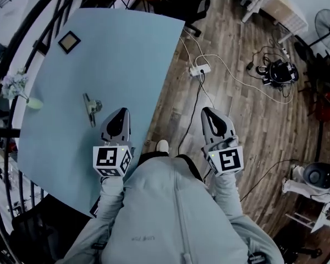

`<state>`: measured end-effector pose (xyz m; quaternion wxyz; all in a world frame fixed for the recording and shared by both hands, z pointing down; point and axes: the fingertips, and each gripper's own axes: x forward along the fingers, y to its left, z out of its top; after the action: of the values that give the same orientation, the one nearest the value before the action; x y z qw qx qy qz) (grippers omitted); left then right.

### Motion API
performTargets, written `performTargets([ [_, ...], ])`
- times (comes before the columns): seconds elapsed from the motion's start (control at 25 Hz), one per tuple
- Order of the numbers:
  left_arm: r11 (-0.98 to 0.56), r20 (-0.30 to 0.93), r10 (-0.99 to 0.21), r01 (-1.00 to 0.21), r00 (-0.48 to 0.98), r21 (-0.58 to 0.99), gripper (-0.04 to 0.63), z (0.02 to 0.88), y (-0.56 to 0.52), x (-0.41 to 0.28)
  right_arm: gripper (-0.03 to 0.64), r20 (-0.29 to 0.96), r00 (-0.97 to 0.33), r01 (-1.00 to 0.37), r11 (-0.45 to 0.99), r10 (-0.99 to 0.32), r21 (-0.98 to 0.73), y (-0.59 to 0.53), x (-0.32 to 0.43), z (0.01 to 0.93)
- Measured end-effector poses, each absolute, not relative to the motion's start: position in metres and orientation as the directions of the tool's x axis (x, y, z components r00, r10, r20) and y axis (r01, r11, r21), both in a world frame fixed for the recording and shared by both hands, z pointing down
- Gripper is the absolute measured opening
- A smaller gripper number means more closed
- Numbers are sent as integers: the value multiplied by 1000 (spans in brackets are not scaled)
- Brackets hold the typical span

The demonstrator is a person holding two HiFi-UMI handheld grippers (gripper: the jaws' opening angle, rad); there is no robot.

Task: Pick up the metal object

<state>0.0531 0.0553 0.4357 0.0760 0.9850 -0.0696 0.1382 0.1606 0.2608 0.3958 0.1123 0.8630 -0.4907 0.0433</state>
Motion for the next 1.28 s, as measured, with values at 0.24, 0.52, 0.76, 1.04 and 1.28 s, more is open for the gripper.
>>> performTargets([
  [0.24,-944,287,-273,-313,918,105,29,433,26,26,25,189,359,-931,-336,-914,142,203,160,396],
  [0.52,-864,294,-447,-493,845,103,29,431,-9,-6,25,195,150,-984,-126,-969,126,127,159,395],
  [0.76,-735,290,-623,-670,726,100,29,430,-38,-38,25,190,-85,-987,109,-978,120,48,148,395],
  [1.04,-535,305,-786,-839,538,101,29,430,-69,-65,25,201,-336,-927,361,-920,103,-37,137,397],
  [1.28,-384,304,-868,-919,392,91,29,423,-80,-68,25,205,-499,-848,523,-842,84,-84,136,399],
])
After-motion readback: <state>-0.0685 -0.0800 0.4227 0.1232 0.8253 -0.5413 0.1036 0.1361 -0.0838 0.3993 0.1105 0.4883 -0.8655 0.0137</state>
